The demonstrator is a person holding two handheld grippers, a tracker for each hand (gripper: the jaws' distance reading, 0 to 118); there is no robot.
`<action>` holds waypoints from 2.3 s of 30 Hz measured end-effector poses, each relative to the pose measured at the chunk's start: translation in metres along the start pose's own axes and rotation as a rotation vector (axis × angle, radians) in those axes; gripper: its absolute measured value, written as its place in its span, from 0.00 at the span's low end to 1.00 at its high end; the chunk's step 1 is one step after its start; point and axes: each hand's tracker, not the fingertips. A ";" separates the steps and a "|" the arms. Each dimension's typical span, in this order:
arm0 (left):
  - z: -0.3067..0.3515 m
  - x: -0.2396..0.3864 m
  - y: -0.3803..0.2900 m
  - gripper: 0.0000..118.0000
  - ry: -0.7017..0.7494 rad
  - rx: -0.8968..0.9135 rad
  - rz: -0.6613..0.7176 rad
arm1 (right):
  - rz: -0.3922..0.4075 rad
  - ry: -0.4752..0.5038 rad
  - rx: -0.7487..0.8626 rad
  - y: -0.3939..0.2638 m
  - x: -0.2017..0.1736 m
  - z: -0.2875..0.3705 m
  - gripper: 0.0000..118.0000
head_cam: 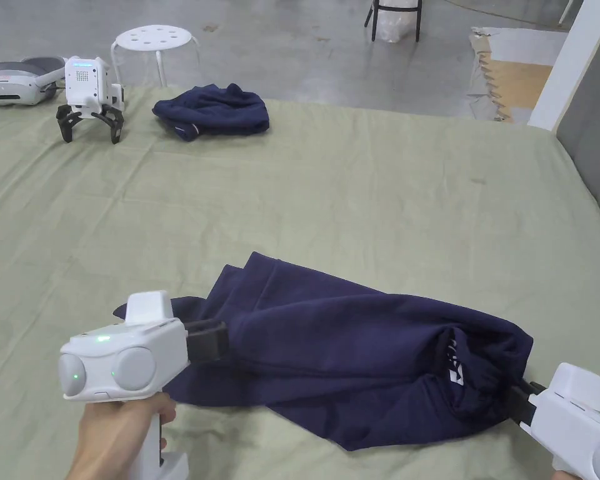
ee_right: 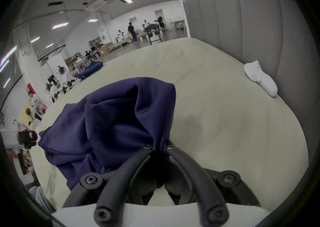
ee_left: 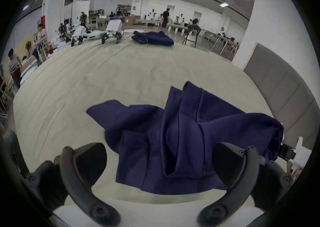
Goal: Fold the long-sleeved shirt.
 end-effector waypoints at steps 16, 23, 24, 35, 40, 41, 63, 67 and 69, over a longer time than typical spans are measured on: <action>0.036 0.019 0.051 0.08 -0.189 0.152 0.053 | 0.047 0.095 0.197 0.060 -0.020 0.057 0.03; 0.140 0.032 0.164 0.08 -0.228 0.431 -0.004 | 0.174 0.157 0.399 0.168 -0.067 0.133 0.03; 0.155 0.032 0.182 0.08 -0.219 0.469 -0.013 | 0.197 0.148 0.427 0.186 -0.074 0.147 0.03; 0.278 0.049 0.335 0.07 -0.126 0.745 -0.065 | 0.272 0.108 0.660 0.360 -0.140 0.269 0.03; 0.291 0.066 0.395 0.07 -0.108 0.786 -0.060 | 0.273 0.060 0.706 0.428 -0.160 0.282 0.03; 0.290 0.072 0.407 0.07 -0.094 0.799 -0.065 | 0.281 0.043 0.719 0.441 -0.162 0.281 0.03; 0.165 0.128 0.565 0.07 -0.027 0.837 -0.075 | 0.313 -0.039 0.866 0.597 -0.181 0.130 0.03; 0.130 0.119 0.539 0.07 -0.014 0.799 -0.113 | 0.292 -0.004 0.807 0.569 -0.169 0.093 0.03; 0.110 0.115 0.515 0.07 -0.002 0.779 -0.141 | 0.292 0.003 0.749 0.544 -0.162 0.075 0.03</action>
